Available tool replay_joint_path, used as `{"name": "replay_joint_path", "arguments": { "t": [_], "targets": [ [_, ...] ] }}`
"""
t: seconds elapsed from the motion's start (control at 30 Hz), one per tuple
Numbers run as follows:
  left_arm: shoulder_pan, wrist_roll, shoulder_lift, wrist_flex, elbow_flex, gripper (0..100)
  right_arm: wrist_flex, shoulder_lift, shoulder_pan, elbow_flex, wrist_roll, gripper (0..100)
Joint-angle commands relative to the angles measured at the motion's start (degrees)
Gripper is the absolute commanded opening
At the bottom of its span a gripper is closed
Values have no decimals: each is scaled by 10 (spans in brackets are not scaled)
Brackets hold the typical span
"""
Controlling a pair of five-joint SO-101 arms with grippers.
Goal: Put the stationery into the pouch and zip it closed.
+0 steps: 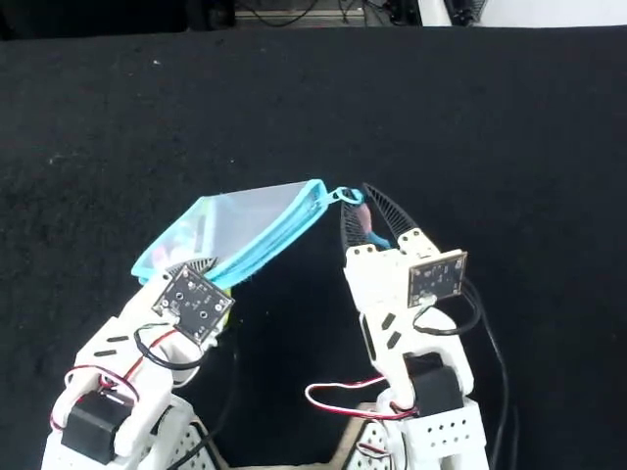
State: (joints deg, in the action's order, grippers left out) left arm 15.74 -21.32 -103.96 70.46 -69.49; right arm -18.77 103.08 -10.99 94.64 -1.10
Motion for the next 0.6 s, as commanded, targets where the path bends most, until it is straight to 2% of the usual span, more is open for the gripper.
{"name": "replay_joint_path", "arguments": {
  "t": [0.0,0.57],
  "targets": [
    [-23,-5,-8,14,51,30,0,55,36,-42,1,11],
    [-28,-5,-9,27,72,30,0,55,36,-42,1,11]
  ]
}}
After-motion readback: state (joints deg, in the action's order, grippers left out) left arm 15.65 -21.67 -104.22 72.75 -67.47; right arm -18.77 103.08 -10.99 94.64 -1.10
